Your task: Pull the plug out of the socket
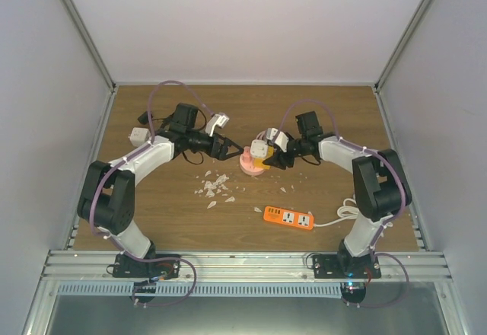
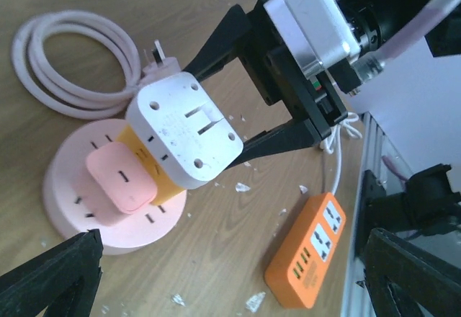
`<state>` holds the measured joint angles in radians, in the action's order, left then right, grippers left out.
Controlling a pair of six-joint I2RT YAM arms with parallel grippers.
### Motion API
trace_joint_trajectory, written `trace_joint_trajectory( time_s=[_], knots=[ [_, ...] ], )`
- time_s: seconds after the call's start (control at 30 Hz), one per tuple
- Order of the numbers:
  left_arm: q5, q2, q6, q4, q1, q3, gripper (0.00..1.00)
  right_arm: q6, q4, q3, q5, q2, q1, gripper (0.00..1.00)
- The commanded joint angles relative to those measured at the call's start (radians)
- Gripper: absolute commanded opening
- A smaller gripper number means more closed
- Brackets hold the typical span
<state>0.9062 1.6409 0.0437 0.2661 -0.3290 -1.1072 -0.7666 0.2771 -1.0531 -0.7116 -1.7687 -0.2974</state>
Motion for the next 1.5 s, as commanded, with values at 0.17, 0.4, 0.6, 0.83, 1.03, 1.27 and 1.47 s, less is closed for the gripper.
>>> trace_joint_trajectory(
  time_s=[0.17, 0.4, 0.6, 0.83, 1.03, 1.27, 1.47],
  knots=[
    [0.022, -0.029, 0.212, -0.126, 0.005, 0.081, 0.99, 0.301, -0.16, 0.017, 0.115, 0.009, -0.141, 0.52],
    [0.013, 0.006, 0.266, -0.142, 0.005, 0.089, 0.99, 0.356, -0.208, 0.024, 0.147, 0.017, -0.181, 0.52],
    [0.018, 0.051, 0.305, -0.161, 0.003, 0.055, 0.98, 0.338, -0.204, 0.034, 0.134, 0.011, -0.189, 0.52],
    [0.029, 0.093, 0.324, -0.185, -0.027, 0.042, 0.96, 0.336, -0.21, 0.039, 0.122, 0.008, -0.192, 0.52],
    [0.073, 0.14, 0.321, -0.185, -0.049, 0.002, 0.92, 0.332, -0.213, 0.045, 0.123, 0.006, -0.195, 0.52],
    [0.078, 0.074, 0.3, -0.252, -0.057, 0.039, 0.8, 0.331, -0.211, 0.042, 0.121, 0.0, -0.195, 0.53],
    [0.031, 0.023, 0.264, -0.263, -0.06, 0.052, 0.66, 0.33, -0.191, 0.026, 0.112, 0.013, -0.195, 0.63]
  ],
)
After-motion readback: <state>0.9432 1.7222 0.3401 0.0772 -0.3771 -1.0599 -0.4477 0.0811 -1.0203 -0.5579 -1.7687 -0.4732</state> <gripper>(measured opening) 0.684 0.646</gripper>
